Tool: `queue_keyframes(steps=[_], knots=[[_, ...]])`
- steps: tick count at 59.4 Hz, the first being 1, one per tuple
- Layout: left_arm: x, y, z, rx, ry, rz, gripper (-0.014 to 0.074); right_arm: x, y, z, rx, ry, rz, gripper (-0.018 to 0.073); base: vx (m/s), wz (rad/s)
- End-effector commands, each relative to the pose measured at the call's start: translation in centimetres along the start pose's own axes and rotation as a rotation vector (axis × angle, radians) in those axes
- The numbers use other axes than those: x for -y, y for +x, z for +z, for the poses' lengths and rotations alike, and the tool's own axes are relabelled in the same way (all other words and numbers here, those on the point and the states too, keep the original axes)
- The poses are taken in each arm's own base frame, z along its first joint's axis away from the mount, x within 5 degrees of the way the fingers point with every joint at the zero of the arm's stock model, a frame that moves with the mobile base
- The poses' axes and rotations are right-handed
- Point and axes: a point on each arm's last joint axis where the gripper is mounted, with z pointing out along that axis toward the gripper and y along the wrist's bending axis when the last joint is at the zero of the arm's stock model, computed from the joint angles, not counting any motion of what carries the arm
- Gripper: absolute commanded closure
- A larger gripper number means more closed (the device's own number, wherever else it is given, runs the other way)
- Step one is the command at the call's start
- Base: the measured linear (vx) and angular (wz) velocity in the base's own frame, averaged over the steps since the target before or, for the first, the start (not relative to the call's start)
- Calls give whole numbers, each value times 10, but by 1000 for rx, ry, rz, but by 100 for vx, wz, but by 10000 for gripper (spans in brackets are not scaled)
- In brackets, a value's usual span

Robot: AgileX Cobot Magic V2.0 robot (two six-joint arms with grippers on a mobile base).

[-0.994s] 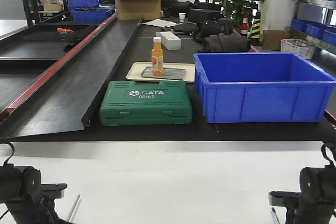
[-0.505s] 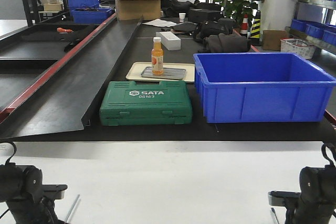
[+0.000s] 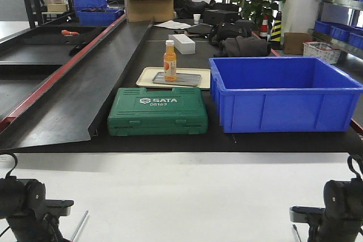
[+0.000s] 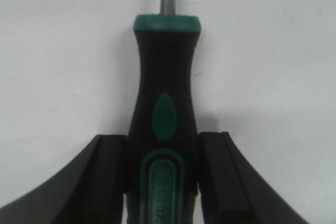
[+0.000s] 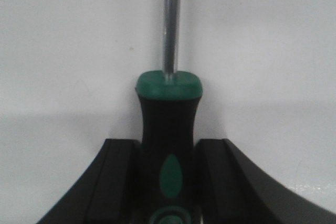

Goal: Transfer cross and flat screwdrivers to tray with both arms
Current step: 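Lift both held screwdrivers upright off the table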

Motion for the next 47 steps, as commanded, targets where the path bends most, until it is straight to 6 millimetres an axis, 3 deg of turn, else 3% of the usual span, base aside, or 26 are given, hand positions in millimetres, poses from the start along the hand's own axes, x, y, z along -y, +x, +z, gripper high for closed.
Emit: queue_keyframes(steps=[1, 11, 28, 36, 47], knots=[[5, -7, -32, 127, 21, 9, 599, -2, -2, -17, 62, -25, 3, 567, 0, 0], [7, -9, -71, 267, 32, 14, 599, -3, -2, -47, 160, -41, 9, 567, 0, 0], [10, 6, -146, 481, 51, 29, 599, -7, 16, -137, 454, -91, -1, 567, 0, 0], [12, 21, -186, 594, 63, 35, 599, -8, 35, -184, 629, -113, -14, 567, 0, 0], [12, 47, -237, 756, 78, 44, 596, -7, 80, -241, 915, -146, -30, 567, 0, 0]])
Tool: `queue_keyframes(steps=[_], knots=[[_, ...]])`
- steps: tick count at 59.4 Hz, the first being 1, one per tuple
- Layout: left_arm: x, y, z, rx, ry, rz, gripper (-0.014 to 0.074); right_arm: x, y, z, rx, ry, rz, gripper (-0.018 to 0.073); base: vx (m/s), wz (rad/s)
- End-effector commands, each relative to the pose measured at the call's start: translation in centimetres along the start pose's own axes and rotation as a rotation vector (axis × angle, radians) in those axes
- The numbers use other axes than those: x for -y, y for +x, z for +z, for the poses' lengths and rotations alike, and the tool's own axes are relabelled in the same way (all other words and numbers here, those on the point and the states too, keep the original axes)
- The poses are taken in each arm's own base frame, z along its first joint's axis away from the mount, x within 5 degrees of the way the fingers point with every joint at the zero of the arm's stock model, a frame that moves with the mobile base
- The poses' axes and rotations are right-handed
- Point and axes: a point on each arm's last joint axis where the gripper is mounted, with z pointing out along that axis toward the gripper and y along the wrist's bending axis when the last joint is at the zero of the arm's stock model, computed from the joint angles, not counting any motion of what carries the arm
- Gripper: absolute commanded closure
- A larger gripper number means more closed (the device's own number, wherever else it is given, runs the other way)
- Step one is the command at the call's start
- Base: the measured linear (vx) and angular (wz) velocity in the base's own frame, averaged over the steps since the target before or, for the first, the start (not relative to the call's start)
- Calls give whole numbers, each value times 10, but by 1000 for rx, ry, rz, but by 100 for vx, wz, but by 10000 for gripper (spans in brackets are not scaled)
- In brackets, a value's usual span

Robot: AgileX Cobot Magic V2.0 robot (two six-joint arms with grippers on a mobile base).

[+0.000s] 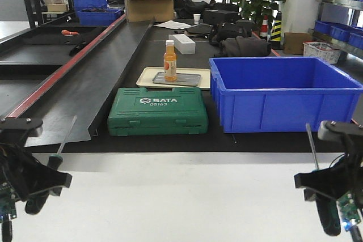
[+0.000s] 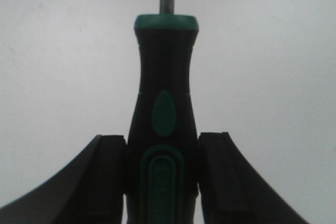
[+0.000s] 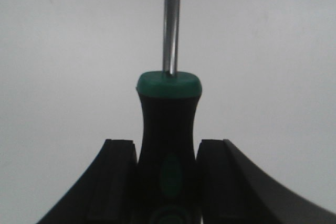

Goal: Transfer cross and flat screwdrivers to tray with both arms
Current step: 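Lift both held screwdrivers upright off the table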

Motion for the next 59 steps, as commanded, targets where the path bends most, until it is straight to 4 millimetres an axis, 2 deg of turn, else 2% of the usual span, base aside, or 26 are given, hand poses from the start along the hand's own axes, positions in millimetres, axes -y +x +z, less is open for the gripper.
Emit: queue_keyframes(steps=[1, 14, 19, 25, 31, 46, 59], knots=[[6, -13, -53, 209, 27, -1, 596, -6, -10, -55, 272, -29, -26, 567, 0, 0], [9, -7, -122, 395, 41, 14, 596, -10, 22, -129, 570, -53, -67, 567, 0, 0], [10, -1, -145, 460, 47, 18, 596, -11, 36, -150, 642, -55, -83, 567, 0, 0], [10, 12, -164, 537, 47, 32, 596, -11, 53, -172, 729, -58, -91, 567, 0, 0], [8, 36, -171, 587, 51, 27, 596, -12, 68, -194, 806, -64, -98, 567, 0, 0], [5, 89, -197, 717, 56, 35, 596, -13, 88, -227, 922, -75, -109, 567, 0, 0], [4, 119, -238, 889, 69, 43, 596, -13, 98, -239, 965, -80, -114, 567, 0, 0]])
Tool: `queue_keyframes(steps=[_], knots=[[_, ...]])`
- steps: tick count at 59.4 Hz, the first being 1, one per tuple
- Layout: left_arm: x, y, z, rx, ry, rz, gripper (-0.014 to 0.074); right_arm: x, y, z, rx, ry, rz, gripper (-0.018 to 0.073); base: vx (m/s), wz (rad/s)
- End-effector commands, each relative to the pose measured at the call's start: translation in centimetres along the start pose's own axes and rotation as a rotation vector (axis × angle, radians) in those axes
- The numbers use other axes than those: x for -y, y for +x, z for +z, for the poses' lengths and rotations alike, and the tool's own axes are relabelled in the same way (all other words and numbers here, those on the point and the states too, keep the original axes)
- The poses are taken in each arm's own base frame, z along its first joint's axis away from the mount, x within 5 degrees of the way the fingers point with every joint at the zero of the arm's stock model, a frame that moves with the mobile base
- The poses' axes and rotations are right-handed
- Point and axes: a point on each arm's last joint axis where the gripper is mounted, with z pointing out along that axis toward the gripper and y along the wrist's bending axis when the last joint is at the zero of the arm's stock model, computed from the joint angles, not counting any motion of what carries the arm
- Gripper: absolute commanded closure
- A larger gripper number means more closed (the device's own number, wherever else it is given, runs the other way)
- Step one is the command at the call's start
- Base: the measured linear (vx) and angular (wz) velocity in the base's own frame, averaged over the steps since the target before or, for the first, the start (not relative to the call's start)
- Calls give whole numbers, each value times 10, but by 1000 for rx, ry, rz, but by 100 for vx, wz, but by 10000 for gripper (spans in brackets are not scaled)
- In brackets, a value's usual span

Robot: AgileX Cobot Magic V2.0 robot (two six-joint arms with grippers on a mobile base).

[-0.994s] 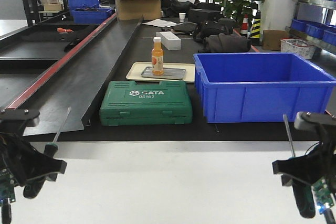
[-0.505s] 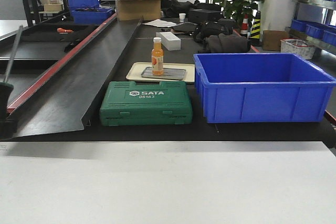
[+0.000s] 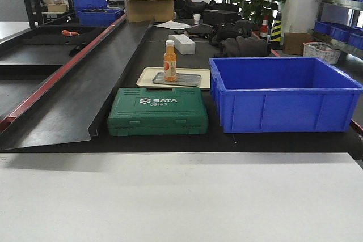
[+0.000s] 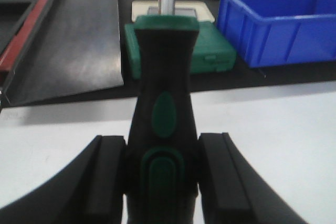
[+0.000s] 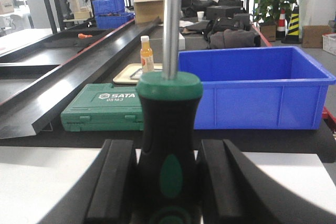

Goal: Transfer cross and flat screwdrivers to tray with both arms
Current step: 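Lift both held screwdrivers upright off the table, then turn the base away from the table holding both screwdrivers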

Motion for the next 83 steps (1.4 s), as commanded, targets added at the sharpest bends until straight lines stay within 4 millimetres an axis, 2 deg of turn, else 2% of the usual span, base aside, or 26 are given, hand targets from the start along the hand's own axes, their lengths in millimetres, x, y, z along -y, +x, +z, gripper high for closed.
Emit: queue_keyframes(steps=[1, 11, 34, 58, 74, 83], knots=[[3, -20, -23, 206, 17, -6, 596, 0, -18, -8, 131, 9, -4, 567, 0, 0], [3, -21, -36, 251, 19, -3, 596, 0, -18, -8, 137, 10, -5, 567, 0, 0], [3, -28, -39, 338, 20, -6, 596, -1, -18, -10, 141, 10, -7, 567, 0, 0], [3, -26, -38, 315, 20, -6, 596, 0, -19, -11, 155, 12, -10, 567, 0, 0], [3, -26, -38, 310, 20, -6, 596, 0, -28, -13, 256, 19, 6, 567, 0, 0], [3, -26, -38, 310, 20, -6, 596, 0, -28, -13, 251, 18, 6, 567, 0, 0]])
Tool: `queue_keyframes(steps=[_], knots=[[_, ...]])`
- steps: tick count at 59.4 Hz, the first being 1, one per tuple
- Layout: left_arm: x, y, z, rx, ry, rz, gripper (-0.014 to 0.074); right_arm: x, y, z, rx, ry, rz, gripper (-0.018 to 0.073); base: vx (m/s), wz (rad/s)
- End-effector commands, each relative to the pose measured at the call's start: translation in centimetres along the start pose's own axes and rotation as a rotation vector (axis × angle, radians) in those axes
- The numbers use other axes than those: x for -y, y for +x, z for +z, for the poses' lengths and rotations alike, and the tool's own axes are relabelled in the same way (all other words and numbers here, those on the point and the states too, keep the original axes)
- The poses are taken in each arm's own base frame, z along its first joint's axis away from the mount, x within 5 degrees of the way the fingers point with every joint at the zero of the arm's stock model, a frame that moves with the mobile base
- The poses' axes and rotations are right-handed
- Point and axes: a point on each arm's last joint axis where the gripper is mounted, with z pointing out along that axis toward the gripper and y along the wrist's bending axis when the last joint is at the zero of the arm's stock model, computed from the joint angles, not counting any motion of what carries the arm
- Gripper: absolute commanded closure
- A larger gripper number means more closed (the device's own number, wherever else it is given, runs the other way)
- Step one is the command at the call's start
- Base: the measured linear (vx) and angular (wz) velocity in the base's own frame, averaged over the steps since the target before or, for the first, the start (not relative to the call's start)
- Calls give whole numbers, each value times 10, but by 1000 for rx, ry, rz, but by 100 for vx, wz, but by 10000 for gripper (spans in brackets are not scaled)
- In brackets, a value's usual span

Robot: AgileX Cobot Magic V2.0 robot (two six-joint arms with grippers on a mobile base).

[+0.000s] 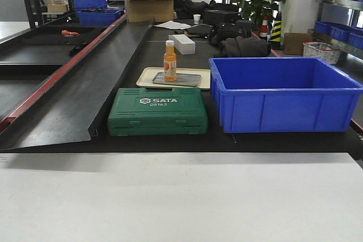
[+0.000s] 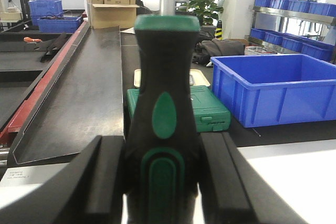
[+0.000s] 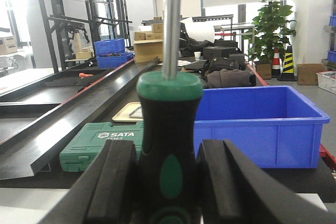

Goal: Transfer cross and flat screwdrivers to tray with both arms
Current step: 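Turn the base away from the table holding both screwdrivers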

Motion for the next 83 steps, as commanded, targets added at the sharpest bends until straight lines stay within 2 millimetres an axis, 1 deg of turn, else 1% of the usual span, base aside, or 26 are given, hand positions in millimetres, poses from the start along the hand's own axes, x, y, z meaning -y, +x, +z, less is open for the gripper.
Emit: queue_keyframes(steps=[1, 83], knots=[[1, -17, -4, 119, 11, -11, 596, 0, -17, -2, 118, 9, 3, 567, 0, 0], [1, -16, -4, 111, 11, -11, 596, 0, -17, -2, 117, 8, 10, 567, 0, 0]])
